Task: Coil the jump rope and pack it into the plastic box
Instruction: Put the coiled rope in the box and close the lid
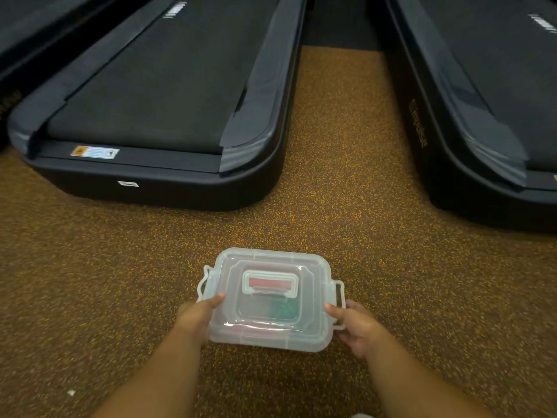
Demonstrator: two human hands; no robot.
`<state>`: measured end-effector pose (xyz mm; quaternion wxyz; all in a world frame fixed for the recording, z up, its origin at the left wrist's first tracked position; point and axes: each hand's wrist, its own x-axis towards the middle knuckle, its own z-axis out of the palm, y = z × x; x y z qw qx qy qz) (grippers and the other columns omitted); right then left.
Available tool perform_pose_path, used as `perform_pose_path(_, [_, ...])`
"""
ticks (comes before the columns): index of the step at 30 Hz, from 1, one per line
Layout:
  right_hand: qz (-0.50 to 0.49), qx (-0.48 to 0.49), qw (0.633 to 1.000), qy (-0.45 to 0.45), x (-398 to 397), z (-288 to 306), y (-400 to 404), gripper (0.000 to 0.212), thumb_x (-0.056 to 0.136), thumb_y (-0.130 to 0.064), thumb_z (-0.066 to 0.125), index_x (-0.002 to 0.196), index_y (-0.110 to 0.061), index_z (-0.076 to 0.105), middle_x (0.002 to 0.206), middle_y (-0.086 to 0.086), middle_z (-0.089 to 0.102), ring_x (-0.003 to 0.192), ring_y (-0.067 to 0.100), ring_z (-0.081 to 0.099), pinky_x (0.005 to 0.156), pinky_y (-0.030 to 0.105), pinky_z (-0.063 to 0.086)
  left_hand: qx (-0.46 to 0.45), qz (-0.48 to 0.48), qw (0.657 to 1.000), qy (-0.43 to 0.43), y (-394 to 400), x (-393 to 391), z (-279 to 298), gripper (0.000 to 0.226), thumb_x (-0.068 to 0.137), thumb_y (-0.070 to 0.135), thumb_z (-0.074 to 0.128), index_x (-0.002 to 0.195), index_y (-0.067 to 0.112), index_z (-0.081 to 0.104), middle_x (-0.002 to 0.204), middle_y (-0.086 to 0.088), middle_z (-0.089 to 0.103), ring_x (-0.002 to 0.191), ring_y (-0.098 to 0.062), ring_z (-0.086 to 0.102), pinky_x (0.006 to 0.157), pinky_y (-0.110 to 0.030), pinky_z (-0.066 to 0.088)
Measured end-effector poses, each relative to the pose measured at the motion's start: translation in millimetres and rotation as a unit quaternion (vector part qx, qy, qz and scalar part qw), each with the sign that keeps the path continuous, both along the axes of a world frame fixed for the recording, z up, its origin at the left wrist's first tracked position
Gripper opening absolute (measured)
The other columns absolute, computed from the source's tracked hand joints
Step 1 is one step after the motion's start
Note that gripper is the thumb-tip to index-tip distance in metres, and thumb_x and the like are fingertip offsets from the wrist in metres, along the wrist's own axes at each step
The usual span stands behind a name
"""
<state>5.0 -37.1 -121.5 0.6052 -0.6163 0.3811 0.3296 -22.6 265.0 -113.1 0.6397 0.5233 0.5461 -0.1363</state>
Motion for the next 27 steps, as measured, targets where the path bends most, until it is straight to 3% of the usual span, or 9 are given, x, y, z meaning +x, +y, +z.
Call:
perform_pose_path(2, [0.050, -0.073, 0.995, -0.049, 1, 19, 8, 0.061, 0.069, -0.016, 0.084, 0.123, -0.014, 0.054, 0.110, 0.007, 0.067, 0.098, 0.026, 0.066, 0.093, 0.051, 0.053, 0.099, -0.041, 0.994, 0.000, -8, -2, 10, 0.063, 0.074, 0.020, 0.080, 0.127, 0.003, 0.050, 0.119, -0.016, 0.059, 0.103, -0.041, 0.060, 0.090, -0.056, 0.050])
perform_pose_path(4, [0.095, -0.146, 0.980, -0.099, 1, 29, 16, 0.046, 0.080, -0.013, 0.074, 0.121, -0.014, 0.055, 0.101, 0.002, 0.067, 0.088, 0.020, 0.066, 0.084, 0.039, 0.056, 0.154, -0.078, 0.985, -0.013, -14, -7, 17, 0.055, 0.082, 0.021, 0.073, 0.129, 0.004, 0.050, 0.122, -0.016, 0.056, 0.110, -0.039, 0.056, 0.096, -0.052, 0.047])
perform_pose_path(6, [0.138, -0.180, 0.966, -0.122, -1, 34, 24, 0.054, 0.078, -0.019, 0.077, 0.125, -0.017, 0.050, 0.108, 0.004, 0.065, 0.092, 0.021, 0.063, 0.083, 0.036, 0.053, 0.193, -0.122, 0.973, -0.024, -14, -8, 16, 0.057, 0.083, 0.027, 0.072, 0.129, 0.003, 0.050, 0.128, -0.019, 0.056, 0.113, -0.039, 0.054, 0.098, -0.052, 0.045])
perform_pose_path(10, [0.172, -0.251, 0.946, -0.113, -4, 32, 31, 0.059, 0.075, -0.031, 0.079, 0.125, -0.014, 0.051, 0.117, 0.010, 0.064, 0.104, 0.030, 0.062, 0.090, 0.044, 0.054, 0.254, -0.196, 0.947, 0.000, -10, -10, 20, 0.063, 0.084, 0.036, 0.069, 0.133, 0.002, 0.049, 0.132, -0.022, 0.054, 0.118, -0.040, 0.052, 0.100, -0.050, 0.044])
perform_pose_path(16, [0.224, -0.364, 0.897, -0.117, -7, 35, 44, 0.040, 0.090, -0.031, 0.063, 0.120, -0.008, 0.051, 0.117, 0.016, 0.063, 0.106, 0.034, 0.062, 0.084, 0.039, 0.053, 0.316, -0.261, 0.912, 0.034, -13, -9, 21, 0.051, 0.086, 0.041, 0.062, 0.118, 0.002, 0.057, 0.113, -0.021, 0.063, 0.105, -0.038, 0.058, 0.089, -0.043, 0.050])
perform_pose_path(27, [0.288, -0.355, 0.886, -0.081, 2, 41, 44, 0.043, 0.093, -0.029, 0.059, 0.128, -0.008, 0.046, 0.127, 0.015, 0.058, 0.114, 0.034, 0.059, 0.090, 0.039, 0.051, 0.380, -0.290, 0.875, 0.076, -20, -8, 19, 0.045, 0.090, 0.040, 0.057, 0.115, 0.002, 0.060, 0.112, -0.023, 0.064, 0.103, -0.037, 0.060, 0.082, -0.039, 0.047])
